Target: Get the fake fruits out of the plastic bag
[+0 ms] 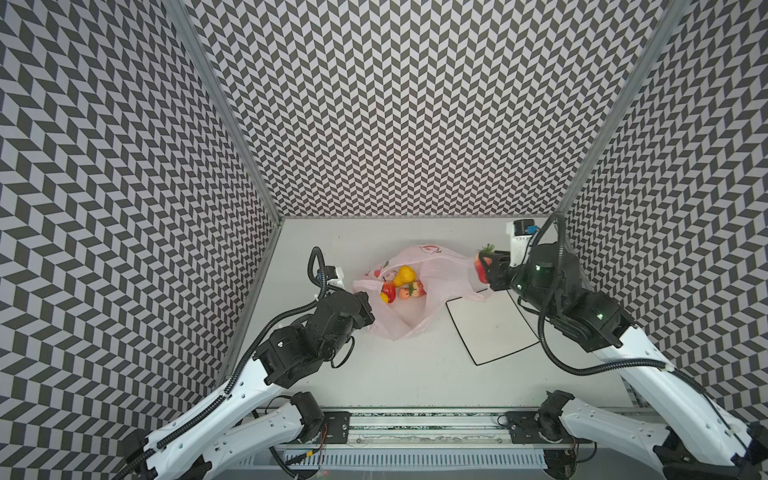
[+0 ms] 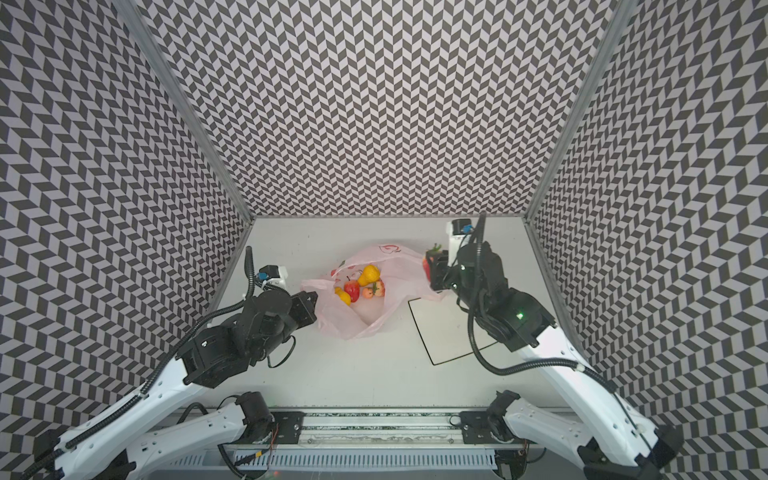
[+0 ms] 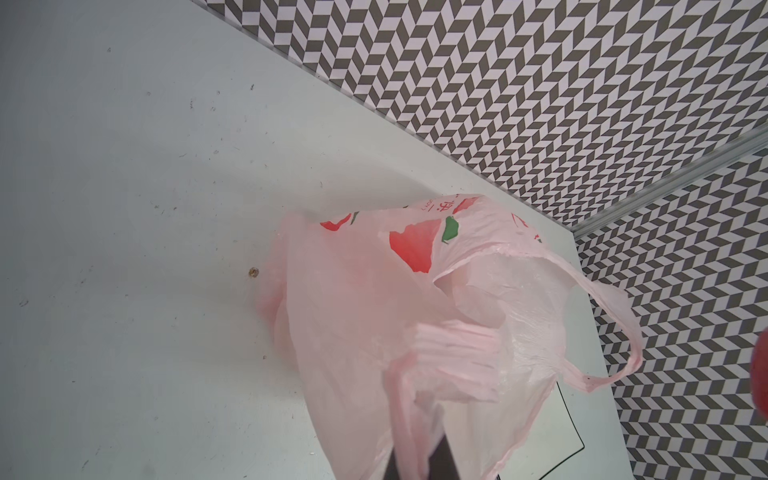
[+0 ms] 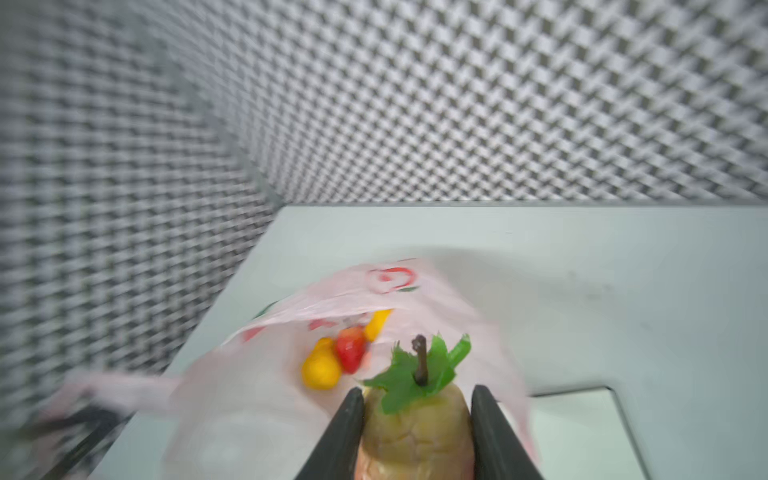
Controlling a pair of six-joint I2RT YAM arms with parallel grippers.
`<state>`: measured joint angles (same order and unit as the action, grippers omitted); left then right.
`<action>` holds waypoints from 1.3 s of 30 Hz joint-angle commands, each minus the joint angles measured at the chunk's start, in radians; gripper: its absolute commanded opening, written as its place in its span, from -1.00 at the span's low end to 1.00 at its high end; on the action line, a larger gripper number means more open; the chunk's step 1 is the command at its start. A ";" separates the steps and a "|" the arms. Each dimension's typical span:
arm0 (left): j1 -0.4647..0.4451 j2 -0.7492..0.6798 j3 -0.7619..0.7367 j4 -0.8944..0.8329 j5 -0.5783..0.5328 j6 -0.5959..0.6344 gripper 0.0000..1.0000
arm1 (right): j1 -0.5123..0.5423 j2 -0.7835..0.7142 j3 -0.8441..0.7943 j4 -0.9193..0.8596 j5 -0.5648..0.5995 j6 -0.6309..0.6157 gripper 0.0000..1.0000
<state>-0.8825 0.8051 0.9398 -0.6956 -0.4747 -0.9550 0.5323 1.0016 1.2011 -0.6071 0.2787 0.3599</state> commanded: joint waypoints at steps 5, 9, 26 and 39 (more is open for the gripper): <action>0.007 -0.020 -0.011 0.018 -0.007 0.005 -1.00 | -0.403 -0.029 -0.268 0.142 -0.162 0.125 -0.34; 0.007 -0.033 -0.015 0.029 -0.001 0.010 -1.00 | -0.416 0.070 -0.420 0.287 -0.320 0.155 -0.35; 0.008 -0.029 -0.021 0.050 0.019 0.022 -1.00 | -0.402 0.454 -0.522 0.521 -0.374 0.107 -0.20; 0.008 -0.019 -0.018 0.063 0.030 0.036 -1.00 | -0.404 0.288 -0.475 0.400 -0.333 0.105 0.55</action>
<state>-0.8806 0.7864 0.9276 -0.6510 -0.4393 -0.9325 0.1287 1.3941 0.6769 -0.1844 -0.0860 0.4633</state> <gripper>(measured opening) 0.047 0.772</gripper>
